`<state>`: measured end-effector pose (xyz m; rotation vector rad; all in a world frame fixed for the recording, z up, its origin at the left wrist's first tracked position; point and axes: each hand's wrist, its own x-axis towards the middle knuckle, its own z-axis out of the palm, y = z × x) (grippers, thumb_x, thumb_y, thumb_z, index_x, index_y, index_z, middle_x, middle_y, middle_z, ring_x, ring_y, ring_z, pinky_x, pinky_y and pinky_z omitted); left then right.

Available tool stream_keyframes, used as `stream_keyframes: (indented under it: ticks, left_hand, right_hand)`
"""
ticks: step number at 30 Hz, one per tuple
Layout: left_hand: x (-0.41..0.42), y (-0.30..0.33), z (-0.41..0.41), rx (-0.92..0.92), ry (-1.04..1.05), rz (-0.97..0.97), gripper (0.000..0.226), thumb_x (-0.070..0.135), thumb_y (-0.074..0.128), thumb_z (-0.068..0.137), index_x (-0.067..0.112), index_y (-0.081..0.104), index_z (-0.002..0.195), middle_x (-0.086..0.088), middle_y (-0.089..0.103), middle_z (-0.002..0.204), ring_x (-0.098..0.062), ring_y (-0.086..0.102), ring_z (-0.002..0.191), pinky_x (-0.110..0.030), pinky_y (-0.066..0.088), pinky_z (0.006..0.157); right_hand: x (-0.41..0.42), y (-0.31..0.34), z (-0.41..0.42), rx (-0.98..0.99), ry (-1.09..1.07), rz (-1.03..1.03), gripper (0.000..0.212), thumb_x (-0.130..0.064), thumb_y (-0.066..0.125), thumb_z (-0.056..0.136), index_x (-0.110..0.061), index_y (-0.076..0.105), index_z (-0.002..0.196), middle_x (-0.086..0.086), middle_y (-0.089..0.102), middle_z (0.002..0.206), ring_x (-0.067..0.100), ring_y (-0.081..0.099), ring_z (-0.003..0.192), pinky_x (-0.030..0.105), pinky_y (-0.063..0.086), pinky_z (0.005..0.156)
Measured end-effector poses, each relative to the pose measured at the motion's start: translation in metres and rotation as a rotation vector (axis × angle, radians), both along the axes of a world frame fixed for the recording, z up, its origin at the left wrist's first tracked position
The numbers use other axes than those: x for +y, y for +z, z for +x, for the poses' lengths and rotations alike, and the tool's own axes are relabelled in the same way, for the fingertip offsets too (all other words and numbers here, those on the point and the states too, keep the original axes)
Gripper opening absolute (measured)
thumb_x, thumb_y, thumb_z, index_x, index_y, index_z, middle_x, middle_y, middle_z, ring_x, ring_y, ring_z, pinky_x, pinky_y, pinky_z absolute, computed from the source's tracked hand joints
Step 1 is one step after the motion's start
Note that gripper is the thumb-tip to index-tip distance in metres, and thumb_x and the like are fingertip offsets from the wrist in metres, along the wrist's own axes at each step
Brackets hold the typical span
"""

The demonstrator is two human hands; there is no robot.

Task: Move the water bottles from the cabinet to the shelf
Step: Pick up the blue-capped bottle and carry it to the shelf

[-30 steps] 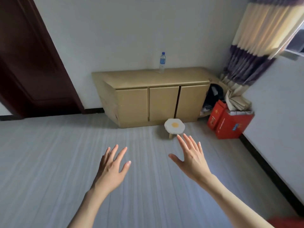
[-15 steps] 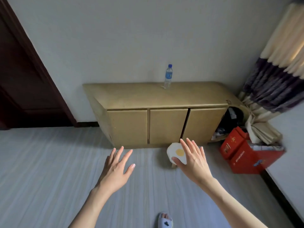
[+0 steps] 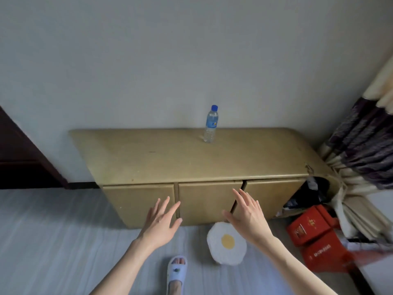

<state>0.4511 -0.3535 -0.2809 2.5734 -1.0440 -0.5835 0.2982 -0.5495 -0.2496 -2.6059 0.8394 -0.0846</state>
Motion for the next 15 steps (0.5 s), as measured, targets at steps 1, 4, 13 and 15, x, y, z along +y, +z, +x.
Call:
stream_keyframes:
  ticks: [1,4,13,15]
  left_hand:
    - [-0.019,-0.008,0.02,0.002,-0.013,0.017,0.053,0.042,0.036,0.095,0.032,0.018,0.144,-0.003,-0.001,0.157,-0.027,-0.006,0.144,-0.043,0.005,0.116]
    - [-0.078,-0.026,0.089,-0.008,-0.036,0.034,0.053,0.04,0.036,0.095,0.031,0.02,0.144,-0.005,0.0,0.157,-0.029,-0.002,0.144,-0.045,0.006,0.116]
    - [-0.215,-0.09,0.285,0.077,-0.132,0.236,0.056,0.032,0.035,0.096,0.026,0.011,0.146,-0.005,0.0,0.157,-0.027,0.002,0.144,-0.044,0.013,0.116]
    - [-0.238,-0.107,0.314,0.116,-0.153,0.299,0.058,0.03,0.035,0.096,0.028,0.006,0.146,-0.005,-0.005,0.157,-0.026,-0.001,0.144,-0.045,0.01,0.116]
  right_hand:
    - [-0.016,-0.005,0.018,-0.002,-0.013,0.014,0.071,-0.049,0.049,0.088,-0.021,0.019,0.146,0.002,0.021,0.153,0.02,0.018,0.141,0.037,0.013,0.116]
    - [-0.067,-0.017,0.081,-0.015,-0.04,0.065,0.068,-0.044,0.051,0.089,-0.017,0.023,0.145,0.005,0.026,0.151,0.022,0.024,0.139,0.033,0.017,0.114]
    - [-0.196,-0.057,0.288,-0.026,-0.217,0.339,0.051,-0.03,0.055,0.09,-0.007,0.042,0.135,0.011,0.046,0.139,0.024,0.045,0.127,0.021,0.027,0.1]
    - [-0.218,-0.066,0.329,-0.082,-0.279,0.424,0.058,-0.028,0.06,0.088,-0.007,0.038,0.137,0.012,0.044,0.14,0.025,0.044,0.128,0.028,0.031,0.105]
